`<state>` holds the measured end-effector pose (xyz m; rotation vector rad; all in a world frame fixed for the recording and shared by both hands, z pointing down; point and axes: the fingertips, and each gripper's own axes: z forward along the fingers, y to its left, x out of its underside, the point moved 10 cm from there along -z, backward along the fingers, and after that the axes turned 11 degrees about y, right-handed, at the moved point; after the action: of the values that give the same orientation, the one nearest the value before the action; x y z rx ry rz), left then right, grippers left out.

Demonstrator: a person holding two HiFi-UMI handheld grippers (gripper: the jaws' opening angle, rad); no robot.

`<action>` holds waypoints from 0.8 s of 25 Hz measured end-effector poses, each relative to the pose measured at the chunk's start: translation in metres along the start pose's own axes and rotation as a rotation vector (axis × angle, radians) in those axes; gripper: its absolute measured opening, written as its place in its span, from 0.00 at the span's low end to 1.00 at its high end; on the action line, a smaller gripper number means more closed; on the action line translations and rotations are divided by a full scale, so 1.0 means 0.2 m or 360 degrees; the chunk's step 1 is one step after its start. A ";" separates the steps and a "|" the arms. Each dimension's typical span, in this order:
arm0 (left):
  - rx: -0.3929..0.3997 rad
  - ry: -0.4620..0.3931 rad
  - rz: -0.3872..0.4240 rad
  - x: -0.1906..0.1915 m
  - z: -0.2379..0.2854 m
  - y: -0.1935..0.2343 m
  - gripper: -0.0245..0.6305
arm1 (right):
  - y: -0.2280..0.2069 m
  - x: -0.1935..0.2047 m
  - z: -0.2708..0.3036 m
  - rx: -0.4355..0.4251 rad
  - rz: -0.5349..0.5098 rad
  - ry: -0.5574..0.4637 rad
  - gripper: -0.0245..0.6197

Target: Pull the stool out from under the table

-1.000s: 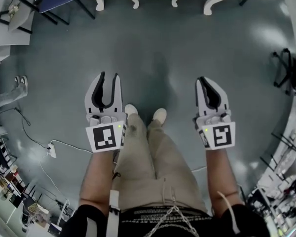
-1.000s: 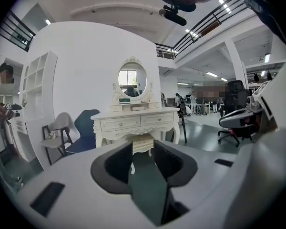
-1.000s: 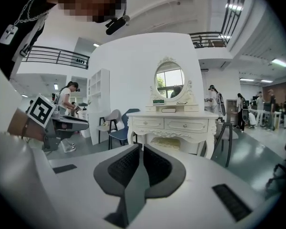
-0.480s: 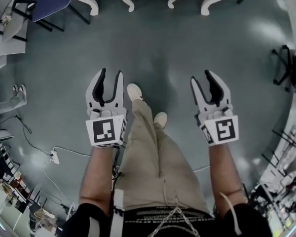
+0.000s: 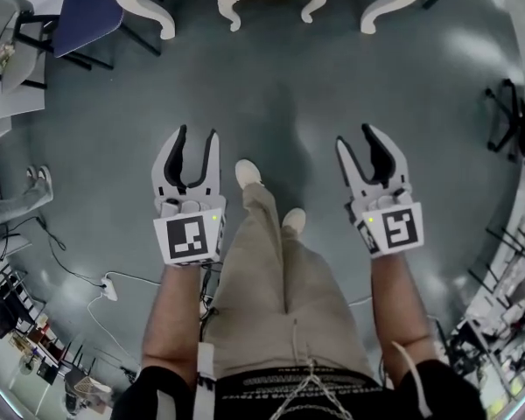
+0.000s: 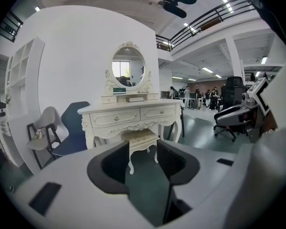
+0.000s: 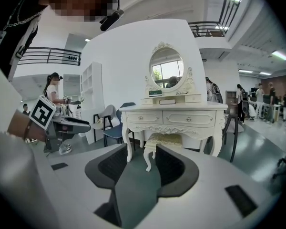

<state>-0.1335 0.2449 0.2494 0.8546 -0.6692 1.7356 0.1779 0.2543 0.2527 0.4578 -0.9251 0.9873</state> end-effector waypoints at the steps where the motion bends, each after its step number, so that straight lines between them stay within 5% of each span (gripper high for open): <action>1: 0.0002 0.0007 0.0004 -0.02 0.03 0.03 0.29 | -0.01 -0.01 0.03 0.0011 -0.0012 0.0003 0.30; 20: 0.0079 0.0014 0.0062 -0.21 0.51 0.45 0.30 | -0.07 -0.38 0.57 0.0103 0.0017 0.0067 0.31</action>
<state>-0.1875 0.1157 0.2715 0.8731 -0.6429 1.7964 0.1205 0.1282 0.2539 0.4855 -0.8606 1.0352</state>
